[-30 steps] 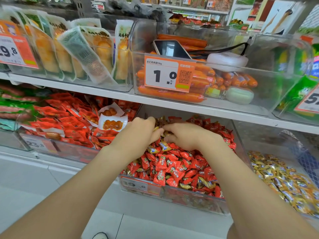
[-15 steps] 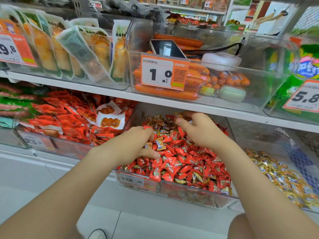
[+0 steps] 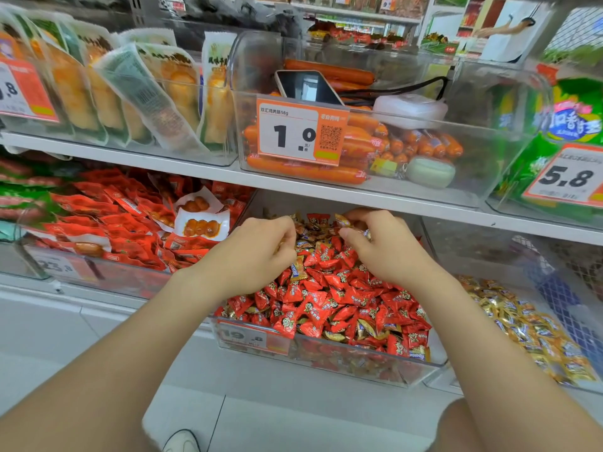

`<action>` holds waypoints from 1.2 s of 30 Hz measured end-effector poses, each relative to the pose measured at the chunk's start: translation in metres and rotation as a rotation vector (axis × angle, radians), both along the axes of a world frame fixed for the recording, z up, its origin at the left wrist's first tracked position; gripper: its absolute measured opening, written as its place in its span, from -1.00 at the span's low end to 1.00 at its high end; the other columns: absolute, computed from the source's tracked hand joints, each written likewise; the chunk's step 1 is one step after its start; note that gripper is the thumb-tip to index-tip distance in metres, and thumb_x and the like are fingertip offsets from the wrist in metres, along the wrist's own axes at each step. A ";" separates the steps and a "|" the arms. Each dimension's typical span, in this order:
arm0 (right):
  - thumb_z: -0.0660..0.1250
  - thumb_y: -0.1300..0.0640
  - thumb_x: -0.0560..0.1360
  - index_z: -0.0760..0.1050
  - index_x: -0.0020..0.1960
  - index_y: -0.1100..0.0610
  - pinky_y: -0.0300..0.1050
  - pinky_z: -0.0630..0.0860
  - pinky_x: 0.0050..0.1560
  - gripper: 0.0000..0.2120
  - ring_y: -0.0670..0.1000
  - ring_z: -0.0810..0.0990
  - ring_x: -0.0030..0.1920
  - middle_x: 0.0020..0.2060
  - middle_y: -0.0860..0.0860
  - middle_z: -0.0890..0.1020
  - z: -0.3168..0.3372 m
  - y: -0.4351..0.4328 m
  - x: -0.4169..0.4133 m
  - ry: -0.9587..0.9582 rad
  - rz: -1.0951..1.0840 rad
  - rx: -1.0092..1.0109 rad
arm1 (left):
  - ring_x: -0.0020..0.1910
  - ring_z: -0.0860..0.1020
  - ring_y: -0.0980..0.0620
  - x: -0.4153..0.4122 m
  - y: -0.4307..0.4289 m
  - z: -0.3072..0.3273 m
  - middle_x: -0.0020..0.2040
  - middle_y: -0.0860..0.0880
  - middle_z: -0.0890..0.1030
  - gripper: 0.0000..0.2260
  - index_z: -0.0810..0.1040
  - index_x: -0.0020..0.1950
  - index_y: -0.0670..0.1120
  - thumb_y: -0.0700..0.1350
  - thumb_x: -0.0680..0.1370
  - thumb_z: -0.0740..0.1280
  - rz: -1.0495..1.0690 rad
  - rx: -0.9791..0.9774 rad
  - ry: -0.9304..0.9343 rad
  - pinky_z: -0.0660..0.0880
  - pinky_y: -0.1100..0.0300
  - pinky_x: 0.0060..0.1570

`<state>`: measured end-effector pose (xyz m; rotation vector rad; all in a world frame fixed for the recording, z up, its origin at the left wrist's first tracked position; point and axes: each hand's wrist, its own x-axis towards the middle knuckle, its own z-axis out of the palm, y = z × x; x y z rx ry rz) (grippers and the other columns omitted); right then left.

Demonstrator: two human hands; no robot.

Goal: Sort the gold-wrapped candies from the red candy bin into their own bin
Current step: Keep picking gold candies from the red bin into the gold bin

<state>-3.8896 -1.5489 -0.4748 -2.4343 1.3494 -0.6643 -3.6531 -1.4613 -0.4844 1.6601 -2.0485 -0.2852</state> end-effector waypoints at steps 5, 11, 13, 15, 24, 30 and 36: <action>0.30 -0.07 0.68 0.59 0.37 0.03 -0.06 0.48 0.08 -0.67 0.08 0.63 0.14 0.04 -0.07 0.71 -0.001 0.000 -0.009 -0.004 0.011 0.000 | 0.00 0.53 -0.03 -0.010 -0.005 -0.005 0.01 0.08 0.46 -0.63 0.53 0.25 0.10 0.29 0.58 0.37 -0.001 0.165 -0.212 0.50 0.03 -0.02; 0.37 -0.04 0.65 0.62 0.28 -0.11 0.02 0.55 -0.05 -0.78 -0.13 0.55 -0.21 -0.18 -0.19 0.62 0.007 0.014 -0.026 0.030 0.076 -0.099 | -0.04 0.51 -0.03 -0.015 -0.005 -0.001 -0.03 0.12 0.44 -0.72 0.44 0.04 0.12 0.30 0.59 0.33 0.027 0.023 -0.137 0.44 0.01 -0.05; 0.34 -0.02 0.67 0.63 0.22 -0.10 -0.03 0.55 -0.09 -0.84 -0.16 0.58 -0.26 -0.22 -0.15 0.65 0.016 0.027 -0.033 -0.012 0.124 -0.079 | -0.07 0.51 -0.03 -0.022 0.000 0.005 -0.08 0.11 0.47 -0.71 0.42 0.04 0.11 0.32 0.61 0.24 0.067 -0.072 -0.125 0.45 -0.01 -0.08; 0.32 0.02 0.69 0.63 0.07 -0.02 -0.12 0.50 -0.23 -0.88 -0.13 0.58 -0.36 -0.25 -0.08 0.67 0.026 0.039 -0.045 -0.131 0.172 0.094 | -0.15 0.51 0.04 -0.033 0.007 0.009 -0.16 0.11 0.52 -0.71 0.43 0.00 0.10 0.31 0.62 0.26 0.092 -0.106 -0.014 0.40 0.02 -0.17; 0.35 0.19 0.66 0.62 0.16 0.28 -0.19 0.30 -0.36 -0.83 -0.02 0.44 -0.35 -0.20 0.13 0.60 0.013 0.041 -0.185 -0.724 -0.186 0.794 | -0.46 0.54 0.01 -0.152 0.044 0.024 -0.33 -0.11 0.64 -0.89 0.55 0.01 0.08 0.07 0.61 0.42 -0.177 0.202 0.564 0.48 0.11 -0.43; 0.46 0.14 0.62 0.56 0.13 0.22 -0.04 0.56 -0.20 -0.82 0.08 0.55 -0.24 -0.24 0.13 0.60 -0.040 0.034 -0.269 -0.500 -0.581 0.653 | -0.36 0.50 0.17 -0.262 0.021 0.013 -0.26 0.04 0.59 -0.93 0.57 0.00 0.10 0.03 0.60 0.44 -0.299 0.140 0.411 0.40 0.22 -0.33; 0.32 0.09 0.69 0.64 0.27 0.02 -0.15 0.45 0.12 -0.80 -0.03 0.58 0.23 0.25 0.00 0.64 -0.045 0.041 -0.292 -0.580 -0.475 0.672 | 0.10 0.54 0.00 -0.329 -0.039 -0.018 0.08 0.12 0.59 -0.68 0.51 0.31 0.03 0.05 0.59 0.41 -0.215 0.312 0.209 0.36 0.18 -0.04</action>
